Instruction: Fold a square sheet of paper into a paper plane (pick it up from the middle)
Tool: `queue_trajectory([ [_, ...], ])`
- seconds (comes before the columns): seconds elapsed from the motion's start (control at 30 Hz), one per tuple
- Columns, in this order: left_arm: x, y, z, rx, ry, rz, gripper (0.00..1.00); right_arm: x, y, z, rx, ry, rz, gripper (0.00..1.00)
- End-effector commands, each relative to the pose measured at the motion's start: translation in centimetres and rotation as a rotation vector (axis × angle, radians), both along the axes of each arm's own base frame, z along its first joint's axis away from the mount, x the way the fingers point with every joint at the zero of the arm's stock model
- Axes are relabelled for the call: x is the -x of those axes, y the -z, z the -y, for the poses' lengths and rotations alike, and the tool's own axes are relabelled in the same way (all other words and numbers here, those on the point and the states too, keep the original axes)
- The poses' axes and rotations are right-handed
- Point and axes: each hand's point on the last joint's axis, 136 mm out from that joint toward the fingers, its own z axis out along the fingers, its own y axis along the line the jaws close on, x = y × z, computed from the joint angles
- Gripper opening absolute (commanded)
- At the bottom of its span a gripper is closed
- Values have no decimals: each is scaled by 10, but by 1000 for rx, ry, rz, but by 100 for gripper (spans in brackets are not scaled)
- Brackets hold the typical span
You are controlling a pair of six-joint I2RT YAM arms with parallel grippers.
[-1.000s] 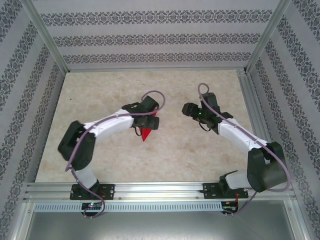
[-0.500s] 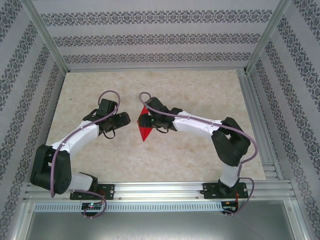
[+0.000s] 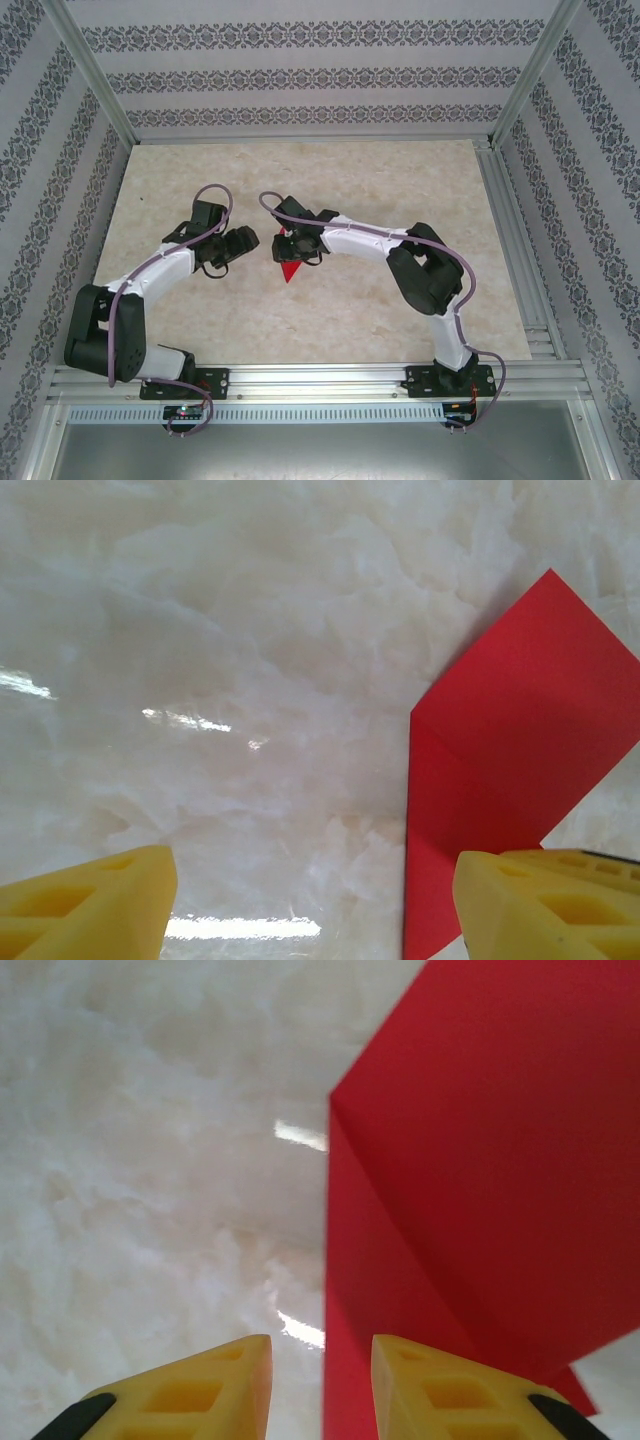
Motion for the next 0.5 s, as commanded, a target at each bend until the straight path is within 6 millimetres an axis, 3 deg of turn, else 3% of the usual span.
queue_trajectory([
  [0.0,-10,-4,8,62,20,25,73,-6,7,15,33,6,-6,32],
  [0.47,-15,10,52,224,168,2,60,-12,32,35,45,27,-48,24],
])
